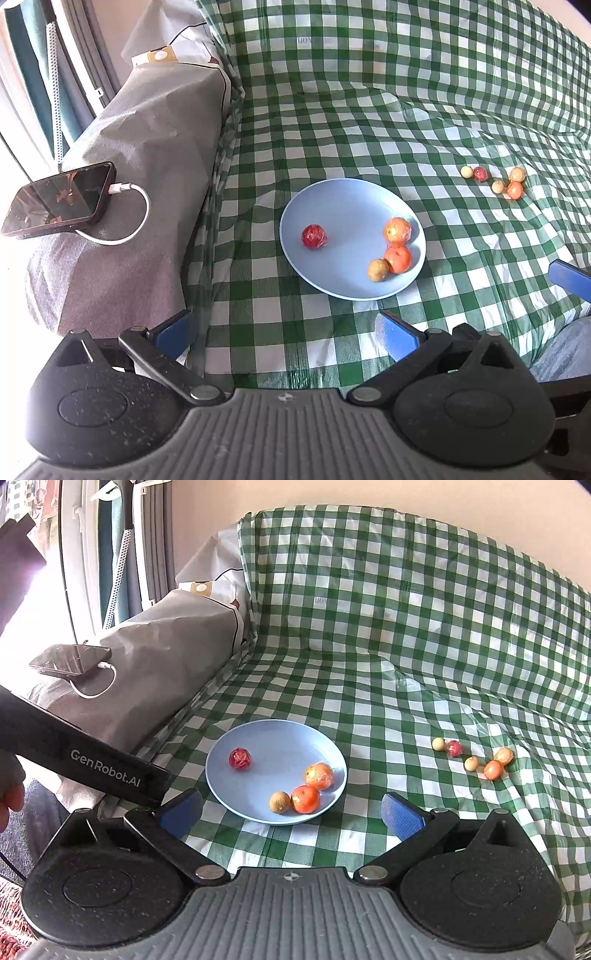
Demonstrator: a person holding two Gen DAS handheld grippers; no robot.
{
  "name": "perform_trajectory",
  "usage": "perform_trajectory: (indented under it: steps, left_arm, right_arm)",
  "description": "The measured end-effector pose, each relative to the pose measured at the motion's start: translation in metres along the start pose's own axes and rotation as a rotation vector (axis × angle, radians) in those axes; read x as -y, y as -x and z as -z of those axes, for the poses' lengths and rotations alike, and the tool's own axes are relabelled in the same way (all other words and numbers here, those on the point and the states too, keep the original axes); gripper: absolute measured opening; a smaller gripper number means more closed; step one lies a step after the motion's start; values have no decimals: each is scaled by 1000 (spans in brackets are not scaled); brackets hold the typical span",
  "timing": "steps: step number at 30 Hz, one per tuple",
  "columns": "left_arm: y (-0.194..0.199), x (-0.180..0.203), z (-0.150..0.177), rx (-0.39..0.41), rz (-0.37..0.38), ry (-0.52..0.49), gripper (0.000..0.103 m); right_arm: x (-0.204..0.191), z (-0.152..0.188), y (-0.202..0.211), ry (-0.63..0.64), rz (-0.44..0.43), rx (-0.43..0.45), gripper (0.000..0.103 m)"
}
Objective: Organize fruits
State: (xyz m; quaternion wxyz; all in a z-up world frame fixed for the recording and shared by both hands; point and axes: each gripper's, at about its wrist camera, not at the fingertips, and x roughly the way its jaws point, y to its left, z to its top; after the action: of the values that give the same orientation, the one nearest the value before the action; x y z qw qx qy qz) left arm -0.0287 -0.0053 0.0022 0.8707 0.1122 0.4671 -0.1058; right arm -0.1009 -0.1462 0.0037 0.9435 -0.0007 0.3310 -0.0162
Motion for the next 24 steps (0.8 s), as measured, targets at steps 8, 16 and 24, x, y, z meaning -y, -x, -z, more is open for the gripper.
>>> perform_trajectory:
  steps: [8,16,24]
  left_arm:
    - [-4,3,-1,-9,-26,-20,103]
    - [-9,8,-2,-20,-48,-44,103]
    - [-12,16,-6,-28,-53,-63,103]
  right_arm:
    - [1,5,-2,-11,-5,-14,102]
    - [1,7,-7,-31,-7,-33,102]
    - [6,8,-11,-71,-8,-45,102]
